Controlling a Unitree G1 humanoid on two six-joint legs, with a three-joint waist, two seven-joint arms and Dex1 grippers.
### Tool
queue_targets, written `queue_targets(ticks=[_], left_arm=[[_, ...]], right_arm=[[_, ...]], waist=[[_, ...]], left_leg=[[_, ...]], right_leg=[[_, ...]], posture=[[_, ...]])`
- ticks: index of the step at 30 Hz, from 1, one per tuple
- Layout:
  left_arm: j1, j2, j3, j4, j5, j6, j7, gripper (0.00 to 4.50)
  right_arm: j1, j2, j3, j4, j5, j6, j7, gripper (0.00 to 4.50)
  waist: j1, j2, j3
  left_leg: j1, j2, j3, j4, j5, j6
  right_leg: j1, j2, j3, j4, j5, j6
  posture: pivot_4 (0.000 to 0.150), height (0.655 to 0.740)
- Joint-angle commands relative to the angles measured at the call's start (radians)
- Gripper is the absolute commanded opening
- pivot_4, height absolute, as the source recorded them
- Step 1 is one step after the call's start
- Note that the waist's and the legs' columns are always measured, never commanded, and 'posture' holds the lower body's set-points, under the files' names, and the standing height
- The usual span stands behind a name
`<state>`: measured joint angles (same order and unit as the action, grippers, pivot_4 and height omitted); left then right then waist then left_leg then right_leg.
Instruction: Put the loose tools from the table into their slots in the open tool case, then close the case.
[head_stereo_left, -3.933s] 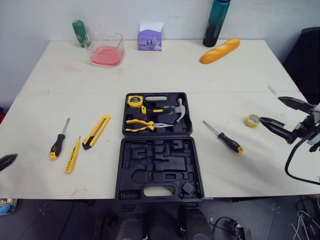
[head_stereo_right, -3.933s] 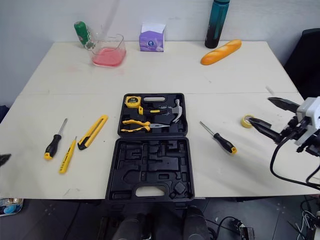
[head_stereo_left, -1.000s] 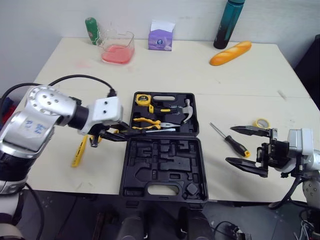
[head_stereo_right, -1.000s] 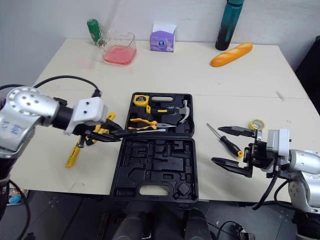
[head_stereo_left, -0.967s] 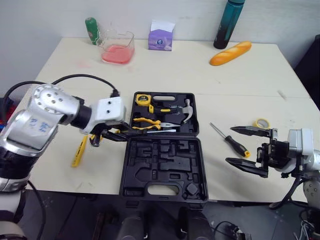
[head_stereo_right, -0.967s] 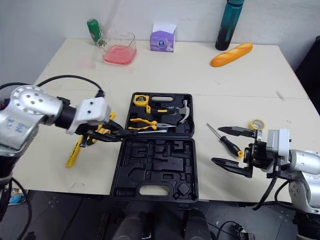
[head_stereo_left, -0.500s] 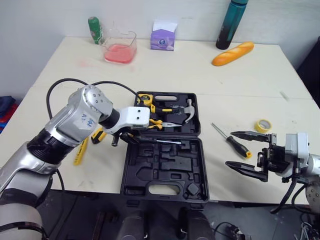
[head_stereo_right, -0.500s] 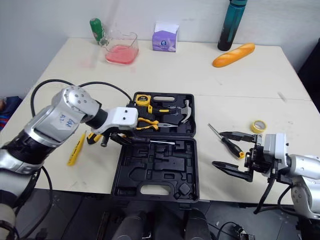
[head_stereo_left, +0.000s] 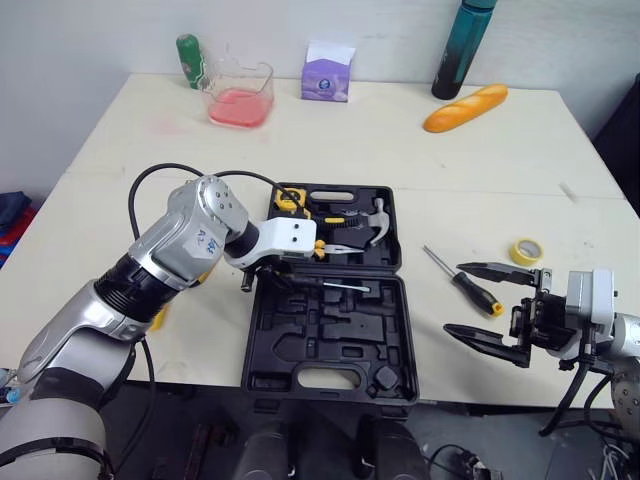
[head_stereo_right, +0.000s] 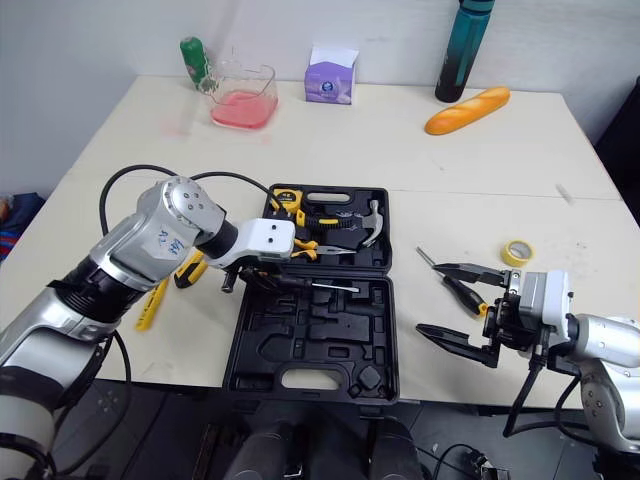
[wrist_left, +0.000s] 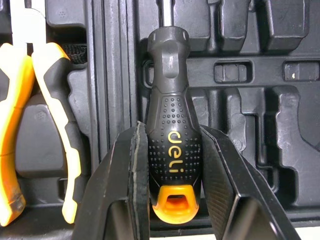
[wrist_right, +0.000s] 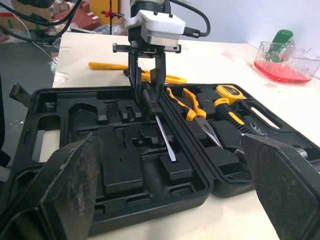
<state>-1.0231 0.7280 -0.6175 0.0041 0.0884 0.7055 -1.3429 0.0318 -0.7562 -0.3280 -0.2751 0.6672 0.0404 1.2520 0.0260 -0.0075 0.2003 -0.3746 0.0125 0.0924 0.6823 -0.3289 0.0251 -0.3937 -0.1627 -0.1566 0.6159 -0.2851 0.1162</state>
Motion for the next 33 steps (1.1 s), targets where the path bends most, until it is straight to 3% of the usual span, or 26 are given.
queue_targets(ticks=[1, 12, 13, 18, 27, 32, 33], left_arm=[[-0.025, 0.009, 0.010, -0.017, 0.021, -0.006, -0.018, 0.98], [-0.013, -0.008, 0.021, -0.001, 0.034, -0.036, -0.016, 0.98], [-0.012, -0.012, 0.027, -0.002, 0.028, -0.052, -0.015, 2.04], [-0.029, -0.017, 0.080, -0.057, -0.014, -0.019, -0.034, 4.28], [0.004, -0.003, 0.165, -0.158, -0.091, 0.080, -0.027, 4.28], [0.116, -0.047, 0.343, -0.105, -0.195, -0.067, 0.060, 4.28], [0.151, -0.057, 0.397, -0.087, -0.232, -0.120, 0.068, 4.04]], right_arm=[[0.007, -0.003, -0.026, -0.045, 0.018, 0.002, -0.013, 4.50], [0.013, -0.005, -0.026, -0.075, 0.025, 0.017, -0.039, 4.50], [0.013, -0.005, -0.026, -0.076, 0.026, 0.018, -0.040, 4.50], [0.014, -0.008, -0.029, -0.081, 0.032, 0.029, -0.037, 4.50], [-0.002, -0.024, -0.018, -0.076, 0.046, 0.059, -0.026, 4.50], [-0.012, -0.019, -0.024, -0.070, 0.035, 0.056, -0.030, 4.50], [-0.009, -0.016, -0.026, -0.071, 0.031, 0.054, -0.035, 4.50]], waist=[[0.000, 0.000, 0.000], [0.000, 0.000, 0.000], [0.000, 0.000, 0.000], [0.001, 0.000, 0.000], [-0.001, 0.000, 0.000], [-0.002, 0.000, 0.000], [-0.002, 0.000, 0.000]], left_leg=[[0.000, 0.000, 0.000, 0.000, 0.000, 0.000], [0.000, 0.000, 0.000, 0.001, 0.000, 0.000], [0.000, 0.000, 0.000, 0.001, 0.000, 0.000], [0.000, 0.001, 0.000, 0.001, 0.000, 0.001], [0.000, 0.001, 0.000, 0.001, 0.000, 0.001], [0.001, 0.002, 0.000, 0.001, 0.000, 0.001], [0.001, 0.002, 0.000, 0.002, 0.000, 0.001]], right_leg=[[0.000, 0.000, 0.000, 0.000, 0.000, 0.000], [0.000, 0.000, 0.000, 0.001, 0.000, 0.000], [0.000, 0.000, 0.000, 0.001, 0.000, 0.000], [0.000, -0.001, 0.000, 0.002, 0.000, 0.000], [0.000, -0.001, 0.001, 0.002, 0.000, 0.000], [0.000, -0.001, 0.001, 0.002, 0.000, 0.000], [0.000, -0.001, 0.000, 0.002, 0.000, 0.000]], posture=[[0.150, 0.7400], [0.150, 0.7400], [0.150, 0.7400], [0.150, 0.7400], [0.150, 0.7400], [0.150, 0.7400], [0.150, 0.7400]])
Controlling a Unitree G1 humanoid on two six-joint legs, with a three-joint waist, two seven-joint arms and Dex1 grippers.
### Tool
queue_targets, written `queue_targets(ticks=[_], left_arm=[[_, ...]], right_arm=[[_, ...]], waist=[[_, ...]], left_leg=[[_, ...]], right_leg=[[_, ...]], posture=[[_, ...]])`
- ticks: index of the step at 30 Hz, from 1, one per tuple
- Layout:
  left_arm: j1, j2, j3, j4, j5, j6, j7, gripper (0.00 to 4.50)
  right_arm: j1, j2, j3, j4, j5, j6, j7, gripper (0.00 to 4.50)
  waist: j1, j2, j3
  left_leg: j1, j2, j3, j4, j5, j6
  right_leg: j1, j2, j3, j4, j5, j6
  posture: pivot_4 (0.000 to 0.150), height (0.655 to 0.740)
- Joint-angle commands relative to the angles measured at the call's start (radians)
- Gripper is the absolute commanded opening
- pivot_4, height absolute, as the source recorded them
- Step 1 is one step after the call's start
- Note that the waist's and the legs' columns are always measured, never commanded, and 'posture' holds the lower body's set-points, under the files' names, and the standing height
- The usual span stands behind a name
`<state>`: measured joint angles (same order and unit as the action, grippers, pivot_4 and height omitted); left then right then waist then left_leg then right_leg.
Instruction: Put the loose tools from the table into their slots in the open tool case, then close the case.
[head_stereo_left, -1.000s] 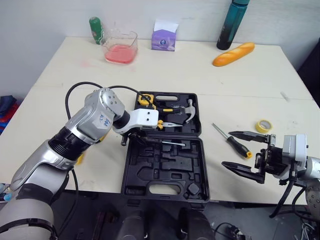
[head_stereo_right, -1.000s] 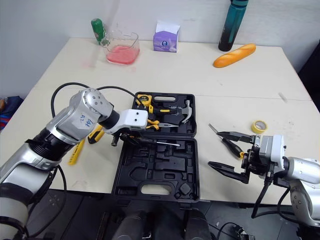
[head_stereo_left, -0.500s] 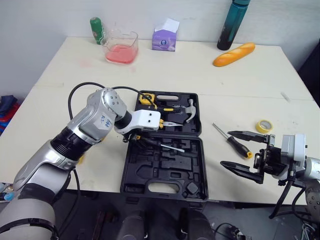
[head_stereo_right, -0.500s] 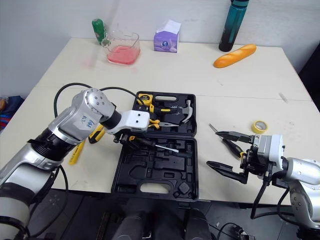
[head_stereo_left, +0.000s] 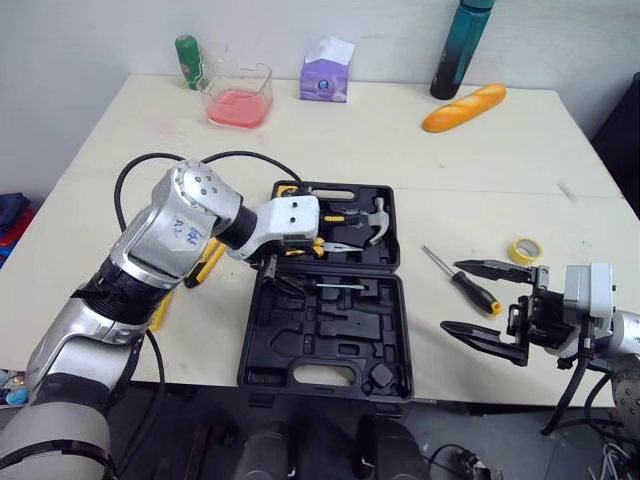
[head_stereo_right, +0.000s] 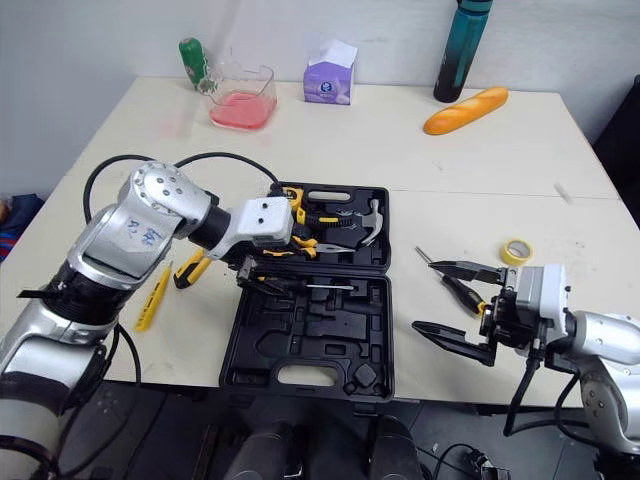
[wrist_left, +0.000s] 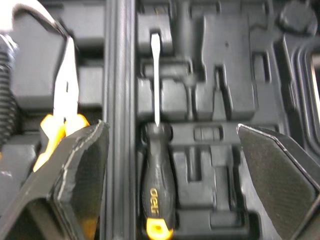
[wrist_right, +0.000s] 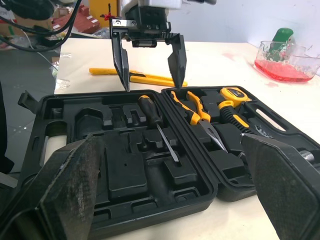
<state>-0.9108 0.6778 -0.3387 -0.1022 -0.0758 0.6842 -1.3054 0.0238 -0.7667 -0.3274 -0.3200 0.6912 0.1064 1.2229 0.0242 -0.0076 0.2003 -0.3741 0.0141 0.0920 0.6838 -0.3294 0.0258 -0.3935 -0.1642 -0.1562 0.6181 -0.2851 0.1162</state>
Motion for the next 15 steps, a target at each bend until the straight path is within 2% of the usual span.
queue_targets(ticks=[1, 4, 9, 10, 12, 15], left_arm=[[0.060, -0.012, 0.151, 0.029, -0.091, -0.133, 0.033, 3.75], [0.119, -0.077, 0.284, 0.080, -0.188, -0.218, 0.089, 2.64], [0.216, -0.111, 0.325, 0.104, -0.222, -0.324, 0.124, 0.29], [0.228, -0.124, 0.332, 0.105, -0.240, -0.346, 0.122, 0.11], [0.262, -0.157, 0.350, 0.102, -0.263, -0.364, 0.151, 0.11], [0.303, -0.175, 0.316, 0.114, -0.227, -0.410, 0.179, 0.11]], right_arm=[[0.001, -0.004, -0.028, -0.026, 0.004, -0.013, -0.008, 4.50], [-0.001, 0.008, -0.028, -0.026, -0.001, -0.019, -0.026, 4.50], [-0.003, 0.026, -0.024, -0.017, -0.018, -0.043, -0.045, 4.50], [-0.003, 0.029, -0.023, -0.015, -0.021, -0.047, -0.047, 4.50], [0.001, 0.036, -0.021, -0.011, -0.028, -0.056, -0.046, 4.50], [0.001, 0.041, -0.018, -0.003, -0.033, -0.063, -0.048, 4.50]], waist=[[0.000, 0.000, 0.000], [0.000, 0.000, 0.000], [0.001, 0.000, 0.000], [0.003, 0.000, 0.000], [0.004, 0.000, 0.000], [0.002, 0.000, 0.000]], left_leg=[[0.000, 0.000, 0.000, 0.000, 0.000, 0.000], [0.000, 0.000, 0.000, 0.000, 0.000, 0.000], [0.000, -0.001, 0.000, 0.000, 0.000, 0.000], [0.000, -0.001, 0.000, 0.000, 0.000, 0.000], [0.000, -0.001, 0.000, 0.001, 0.000, 0.000], [0.000, -0.001, 0.000, 0.001, 0.000, 0.000]], right_leg=[[0.000, 0.000, 0.000, 0.000, 0.000, 0.000], [0.000, 0.000, 0.000, 0.000, 0.000, 0.000], [0.001, -0.001, 0.000, 0.000, 0.000, 0.000], [0.001, -0.001, 0.000, 0.000, 0.000, 0.000], [0.001, -0.001, 0.000, 0.000, 0.000, 0.000], [0.001, -0.001, 0.000, 0.000, 0.000, 0.000]], posture=[[0.150, 0.7400], [0.150, 0.7400], [0.150, 0.7400], [0.150, 0.7400], [0.150, 0.7400], [0.150, 0.7400]])
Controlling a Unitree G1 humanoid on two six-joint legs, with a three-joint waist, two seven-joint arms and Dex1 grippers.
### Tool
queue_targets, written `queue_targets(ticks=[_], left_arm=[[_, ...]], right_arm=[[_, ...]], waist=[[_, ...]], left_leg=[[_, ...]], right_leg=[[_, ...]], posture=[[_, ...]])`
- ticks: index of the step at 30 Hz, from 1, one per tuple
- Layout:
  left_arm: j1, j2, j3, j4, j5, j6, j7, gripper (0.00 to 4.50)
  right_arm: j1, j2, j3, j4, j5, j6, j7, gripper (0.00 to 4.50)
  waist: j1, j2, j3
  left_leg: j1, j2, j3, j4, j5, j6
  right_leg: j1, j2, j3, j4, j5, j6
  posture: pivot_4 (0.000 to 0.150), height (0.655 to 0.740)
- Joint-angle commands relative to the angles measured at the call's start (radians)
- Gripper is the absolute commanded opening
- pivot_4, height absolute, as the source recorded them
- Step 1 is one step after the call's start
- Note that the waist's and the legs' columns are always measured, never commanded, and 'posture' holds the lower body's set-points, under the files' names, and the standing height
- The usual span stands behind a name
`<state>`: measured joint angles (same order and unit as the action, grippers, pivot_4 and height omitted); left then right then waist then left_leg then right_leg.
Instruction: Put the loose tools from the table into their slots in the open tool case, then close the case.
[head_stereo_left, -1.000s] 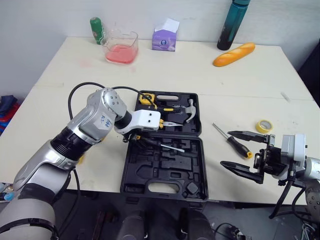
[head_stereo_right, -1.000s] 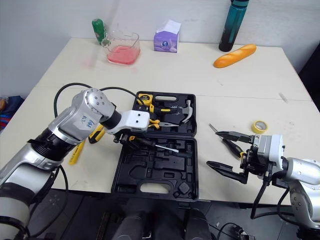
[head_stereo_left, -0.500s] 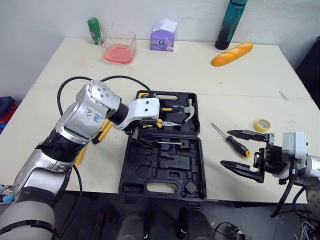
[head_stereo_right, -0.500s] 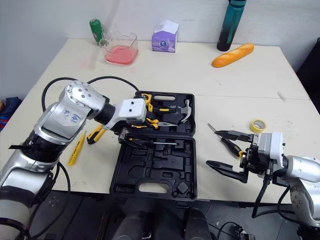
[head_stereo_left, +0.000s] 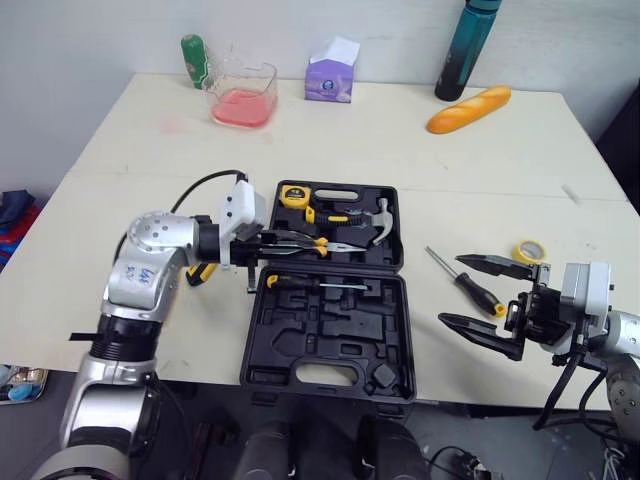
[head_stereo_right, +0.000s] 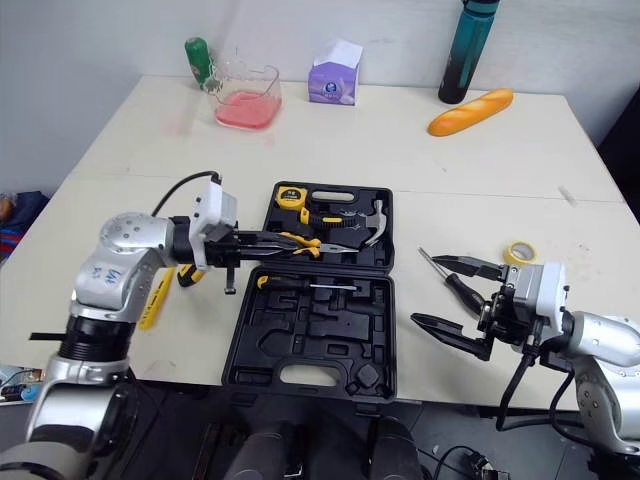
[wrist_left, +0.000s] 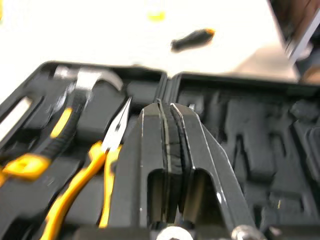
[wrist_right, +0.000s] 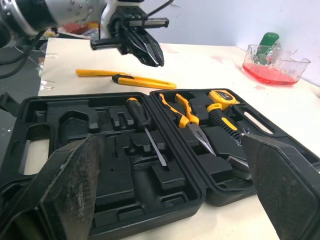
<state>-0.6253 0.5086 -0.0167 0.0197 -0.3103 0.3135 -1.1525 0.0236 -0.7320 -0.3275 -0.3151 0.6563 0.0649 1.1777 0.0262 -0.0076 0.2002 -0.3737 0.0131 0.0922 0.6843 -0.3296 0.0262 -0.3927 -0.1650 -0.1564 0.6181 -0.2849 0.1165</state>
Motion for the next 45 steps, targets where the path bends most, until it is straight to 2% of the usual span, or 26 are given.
queue_targets(ticks=[1, 9, 19, 26, 30, 36, 40, 45], left_arm=[[0.023, -0.007, -0.019, -0.002, 0.017, -0.044, 0.031, 0.11], [0.049, -0.042, -0.107, 0.097, 0.087, -0.092, 0.077, 0.11], [0.067, -0.026, -0.139, 0.133, 0.101, -0.105, 0.057, 0.11], [0.075, -0.010, -0.197, 0.182, 0.180, -0.104, 0.088, 0.11], [0.075, 0.008, -0.241, 0.188, 0.231, 0.024, 0.133, 0.11], [0.086, 0.021, -0.284, 0.181, 0.249, 0.056, 0.131, 0.11], [0.099, 0.025, -0.295, 0.167, 0.243, 0.077, 0.138, 0.11], [0.107, 0.028, -0.299, 0.164, 0.244, 0.066, 0.141, 0.11]], right_arm=[[0.001, 0.007, -0.017, -0.006, 0.001, -0.023, -0.003, 4.50], [0.003, 0.025, -0.002, -0.014, -0.010, -0.027, -0.020, 4.50], [0.005, 0.033, 0.011, -0.029, -0.018, -0.026, -0.042, 4.50], [0.003, 0.035, 0.017, -0.027, -0.021, -0.028, -0.049, 4.50], [0.007, 0.037, 0.015, -0.024, -0.022, -0.031, -0.047, 4.50], [0.023, 0.036, 0.017, -0.023, -0.024, -0.037, -0.031, 4.50], [0.028, 0.035, 0.016, -0.021, -0.023, -0.040, -0.024, 4.50], [0.028, 0.038, 0.020, -0.014, -0.027, -0.044, -0.018, 4.50]], waist=[[-0.001, 0.000, 0.000], [-0.001, 0.000, 0.000], [-0.002, 0.000, 0.000], [-0.002, 0.000, 0.000], [0.000, 0.000, -0.003], [-0.001, 0.001, -0.009], [-0.002, 0.004, -0.012], [-0.002, 0.008, -0.018]], left_leg=[[0.000, 0.000, 0.000, 0.000, 0.000, 0.000], [0.001, 0.000, 0.000, 0.000, 0.000, 0.000], [0.001, 0.000, 0.000, 0.000, 0.000, 0.000], [0.002, 0.000, 0.000, 0.000, 0.000, 0.000], [0.003, 0.000, 0.000, 0.000, 0.000, 0.000], [0.009, 0.001, -0.001, 0.000, -0.001, 0.000], [0.019, 0.003, 0.000, -0.002, -0.006, 0.001], [0.019, 0.003, 0.000, -0.002, -0.008, 0.001]], right_leg=[[0.000, 0.000, 0.000, 0.000, 0.000, 0.000], [0.000, 0.000, 0.000, 0.000, 0.000, 0.000], [0.000, 0.000, 0.000, 0.000, 0.000, 0.000], [0.001, 0.000, 0.000, 0.000, 0.000, 0.000], [0.003, 0.000, 0.000, 0.000, 0.000, 0.000], [0.008, 0.000, 0.000, -0.001, 0.000, 0.000], [0.018, 0.000, 0.000, -0.009, 0.000, -0.001], [0.018, 0.000, 0.001, -0.009, 0.000, -0.001]], posture=[[0.150, 0.7400], [0.150, 0.7400], [0.150, 0.7400], [0.150, 0.7400], [0.150, 0.7400], [0.150, 0.7400], [0.150, 0.7400], [0.150, 0.7400]])
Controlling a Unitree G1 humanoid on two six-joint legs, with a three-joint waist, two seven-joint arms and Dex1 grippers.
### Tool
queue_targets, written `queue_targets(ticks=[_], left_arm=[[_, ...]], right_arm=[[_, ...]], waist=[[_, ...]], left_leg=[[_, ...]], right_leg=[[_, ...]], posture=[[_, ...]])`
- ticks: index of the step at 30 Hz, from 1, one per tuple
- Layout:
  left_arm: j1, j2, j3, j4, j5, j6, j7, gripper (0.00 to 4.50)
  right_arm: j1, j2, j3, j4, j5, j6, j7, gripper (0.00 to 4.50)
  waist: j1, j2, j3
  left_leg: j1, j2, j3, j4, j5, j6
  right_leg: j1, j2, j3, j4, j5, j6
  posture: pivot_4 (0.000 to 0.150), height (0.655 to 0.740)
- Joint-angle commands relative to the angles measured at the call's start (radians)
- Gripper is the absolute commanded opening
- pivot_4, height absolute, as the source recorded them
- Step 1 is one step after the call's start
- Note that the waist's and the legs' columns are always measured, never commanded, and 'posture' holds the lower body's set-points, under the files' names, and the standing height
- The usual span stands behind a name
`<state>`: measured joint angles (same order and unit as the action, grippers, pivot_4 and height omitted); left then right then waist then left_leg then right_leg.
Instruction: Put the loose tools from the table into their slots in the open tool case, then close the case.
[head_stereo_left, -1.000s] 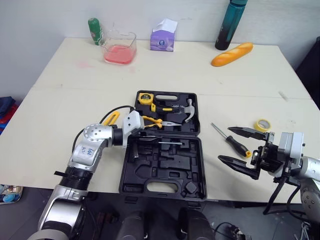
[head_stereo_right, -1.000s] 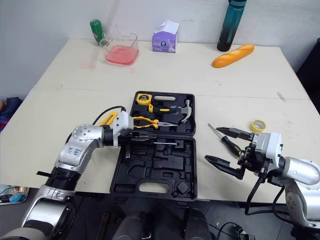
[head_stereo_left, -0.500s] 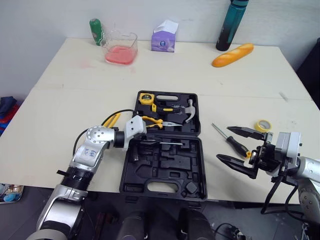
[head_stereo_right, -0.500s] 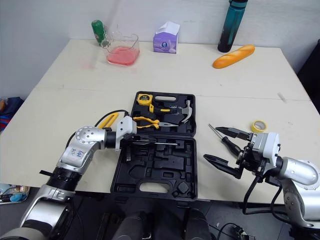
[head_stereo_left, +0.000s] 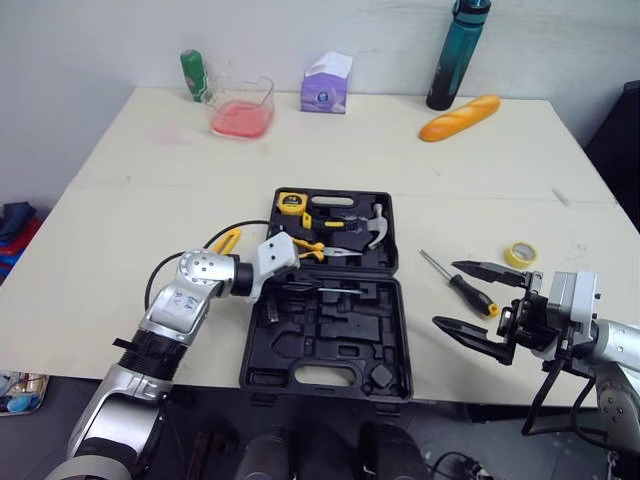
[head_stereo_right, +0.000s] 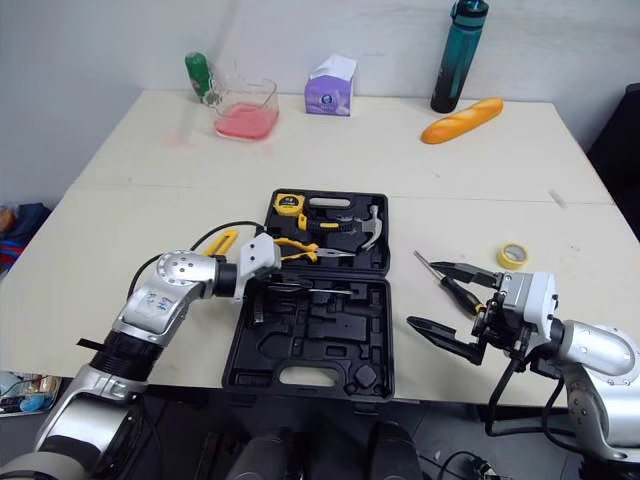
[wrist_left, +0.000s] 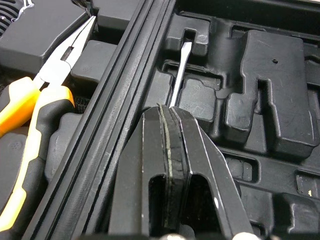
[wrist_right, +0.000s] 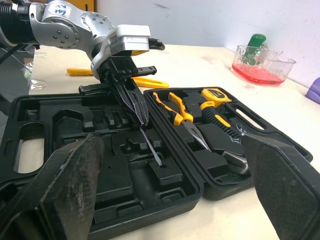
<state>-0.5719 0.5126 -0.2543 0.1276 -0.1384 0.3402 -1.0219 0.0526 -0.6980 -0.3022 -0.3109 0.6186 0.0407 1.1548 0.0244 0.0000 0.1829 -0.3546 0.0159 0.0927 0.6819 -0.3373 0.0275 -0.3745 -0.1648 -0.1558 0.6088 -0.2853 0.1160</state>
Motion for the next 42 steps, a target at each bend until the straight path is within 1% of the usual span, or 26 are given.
queue_targets(ticks=[1, 5, 7, 9, 12, 13, 14, 15, 17, 18, 20, 23, 25, 28, 32, 33, 35, 37, 39, 42], left_arm=[[0.052, 0.023, -0.055, 0.061, 0.069, 0.019, 0.009, 0.11], [0.038, 0.004, -0.001, 0.061, 0.023, -0.093, -0.002, 0.11], [0.028, -0.005, 0.049, 0.039, -0.024, -0.163, -0.016, 0.11], [0.016, -0.010, 0.125, 0.004, -0.097, -0.241, -0.041, 0.11], [0.026, 0.022, 0.237, -0.058, -0.203, -0.259, -0.072, 0.11], [0.040, 0.045, 0.263, -0.081, -0.232, -0.236, -0.088, 0.11], [0.064, 0.077, 0.302, -0.111, -0.279, -0.211, -0.117, 0.66], [0.099, 0.123, 0.346, -0.134, -0.309, -0.194, -0.147, 0.90], [0.169, 0.193, 0.427, -0.174, -0.350, -0.157, -0.155, 1.64], [0.204, 0.216, 0.470, -0.182, -0.363, -0.138, -0.134, 2.14], [0.259, 0.243, 0.524, -0.192, -0.374, -0.123, -0.104, 3.10], [0.397, 0.252, 0.669, -0.192, -0.358, -0.151, -0.030, 4.40], [0.480, 0.250, 0.740, -0.196, -0.352, -0.159, 0.006, 4.47], [0.615, 0.267, 0.905, -0.127, -0.340, -0.182, 0.058, 4.47], [0.695, 0.284, 0.985, -0.072, -0.338, -0.210, 0.066, 4.47], [0.716, 0.293, 1.023, -0.034, -0.334, -0.219, 0.071, 4.47], [0.766, 0.304, 1.089, 0.037, -0.328, -0.232, 0.080, 4.47], [0.790, 0.300, 1.111, 0.064, -0.334, -0.236, 0.090, 4.47], [0.792, 0.295, 1.103, 0.063, -0.335, -0.240, 0.099, 4.47], [0.796, 0.292, 1.097, 0.060, -0.340, -0.243, 0.104, 4.47]], right_arm=[[-0.003, 0.004, -0.005, -0.017, 0.010, -0.020, 0.005, 4.50], [-0.004, 0.003, -0.010, -0.012, 0.009, -0.021, 0.006, 4.50], [0.003, -0.003, -0.030, -0.011, 0.014, -0.020, 0.005, 4.50], [0.021, -0.021, -0.074, -0.006, 0.024, -0.012, 0.004, 4.50], [0.065, -0.058, -0.154, 0.023, 0.027, -0.002, 0.021, 4.50], [0.078, -0.068, -0.181, 0.041, 0.024, -0.007, 0.027, 4.50], [0.096, -0.083, -0.219, 0.072, 0.023, -0.009, 0.036, 4.50], [0.110, -0.100, -0.264, 0.120, 0.011, -0.022, 0.046, 4.50], [0.128, -0.129, -0.332, 0.206, -0.012, -0.045, 0.055, 4.50], [0.133, -0.141, -0.357, 0.251, -0.028, -0.067, 0.059, 4.50], [0.136, -0.154, -0.384, 0.314, -0.046, -0.096, 0.063, 4.50], [0.135, -0.164, -0.438, 0.453, -0.095, -0.151, 0.024, 4.50], [0.131, -0.162, -0.456, 0.518, -0.116, -0.188, 0.001, 4.50], [0.132, -0.157, -0.493, 0.660, -0.164, -0.261, -0.077, 4.50], [0.131, -0.159, -0.500, 0.736, -0.164, -0.310, -0.090, 4.50], [0.135, -0.153, -0.505, 0.747, -0.161, -0.323, -0.097, 4.50], [0.144, -0.139, -0.518, 0.774, -0.163, -0.348, -0.127, 4.50], [0.153, -0.135, -0.518, 0.798, -0.164, -0.366, -0.130, 4.50], [0.161, -0.132, -0.514, 0.811, -0.161, -0.364, -0.138, 4.50], [0.160, -0.131, -0.506, 0.819, -0.160, -0.369, -0.143, 4.50]], waist=[[0.000, 0.000, -0.001], [0.000, 0.000, -0.001], [0.000, 0.000, -0.001], [0.000, 0.000, 0.000], [0.000, 0.000, 0.002], [0.000, 0.000, 0.002], [0.000, 0.000, 0.002], [-0.001, 0.000, 0.002], [-0.008, 0.001, 0.002], [-0.012, 0.002, 0.003], [-0.012, 0.002, 0.003], [-0.012, 0.002, 0.004], [-0.012, 0.002, 0.004], [-0.015, 0.003, 0.004], [-0.021, 0.006, 0.005], [-0.022, 0.006, 0.006], [-0.026, 0.006, 0.006], [-0.027, 0.006, 0.006], [-0.026, 0.007, 0.006], [-0.027, 0.008, 0.007]], left_leg=[[0.000, 0.000, 0.000, 0.000, 0.000, 0.000], [0.000, 0.000, 0.000, 0.000, 0.000, 0.000], [0.000, 0.000, 0.000, 0.000, 0.000, 0.000], [-0.001, 0.000, 0.000, 0.000, 0.000, 0.000], [-0.006, 0.000, -0.001, 0.000, 0.000, 0.000], [-0.006, 0.000, -0.001, 0.000, 0.000, 0.000], [-0.006, 0.000, -0.001, 0.000, 0.000, 0.001], [-0.006, 0.000, -0.001, 0.000, -0.001, 0.001], [-0.006, 0.000, 0.001, -0.001, -0.002, 0.002], [-0.006, 0.000, 0.001, -0.001, -0.003, 0.003], [-0.006, 0.000, 0.001, -0.001, -0.003, 0.003], [-0.005, 0.000, 0.001, -0.001, -0.003, 0.004], [-0.005, 0.000, 0.001, -0.001, -0.004, 0.003], [-0.005, 0.001, 0.001, -0.002, -0.006, 0.002], [-0.005, 0.001, 0.001, -0.003, -0.007, 0.002], [-0.005, 0.001, 0.002, -0.003, -0.007, 0.002], [-0.005, 0.001, 0.002, -0.003, -0.010, -0.003], [-0.005, 0.003, 0.002, -0.003, -0.011, -0.005], [-0.004, 0.006, 0.002, -0.003, -0.012, -0.005], [-0.004, 0.007, 0.002, -0.003, -0.012, -0.005]], right_leg=[[0.000, 0.000, 0.000, 0.000, 0.000, 0.000], [0.000, 0.000, 0.000, -0.001, 0.000, 0.000], [0.000, 0.000, 0.000, -0.001, 0.000, 0.000], [-0.001, 0.000, 0.000, -0.002, 0.000, 0.000], [-0.004, 0.000, -0.002, -0.001, 0.000, 0.000], [-0.004, 0.000, -0.002, -0.001, 0.000, 0.001], [-0.003, 0.000, -0.003, -0.002, 0.001, 0.001], [-0.003, 0.000, -0.003, -0.002, 0.001, 0.001], [-0.003, 0.000, -0.002, -0.004, 0.001, 0.002], [-0.003, 0.000, -0.002, -0.005, 0.001, 0.002], [-0.002, 0.000, -0.003, -0.007, 0.001, 0.003], [-0.002, -0.001, -0.001, -0.010, 0.002, 0.004], [-0.002, -0.001, -0.001, -0.011, 0.002, 0.004], [-0.002, -0.001, -0.001, -0.012, 0.002, 0.004], [-0.002, -0.002, -0.001, -0.014, 0.002, 0.003], [-0.002, -0.002, -0.001, -0.014, 0.002, 0.004], [-0.002, -0.005, 0.001, -0.014, 0.002, 0.004], [-0.003, -0.006, 0.001, -0.014, 0.002, 0.003], [-0.003, -0.004, 0.000, -0.014, 0.000, 0.000], [-0.003, -0.002, 0.000, -0.014, -0.001, -0.001]], posture=[[0.150, 0.7400], [0.150, 0.7400], [0.150, 0.7400], [0.150, 0.7400], [0.150, 0.7400], [0.150, 0.7400], [0.150, 0.7400], [0.150, 0.7400], [0.150, 0.7400], [0.150, 0.7400], [0.150, 0.7400], [0.150, 0.7400], [0.150, 0.7400], [0.150, 0.7400], [0.150, 0.7400], [0.150, 0.7400], [0.150, 0.7400], [0.150, 0.7400], [0.150, 0.7400], [0.150, 0.7400]])
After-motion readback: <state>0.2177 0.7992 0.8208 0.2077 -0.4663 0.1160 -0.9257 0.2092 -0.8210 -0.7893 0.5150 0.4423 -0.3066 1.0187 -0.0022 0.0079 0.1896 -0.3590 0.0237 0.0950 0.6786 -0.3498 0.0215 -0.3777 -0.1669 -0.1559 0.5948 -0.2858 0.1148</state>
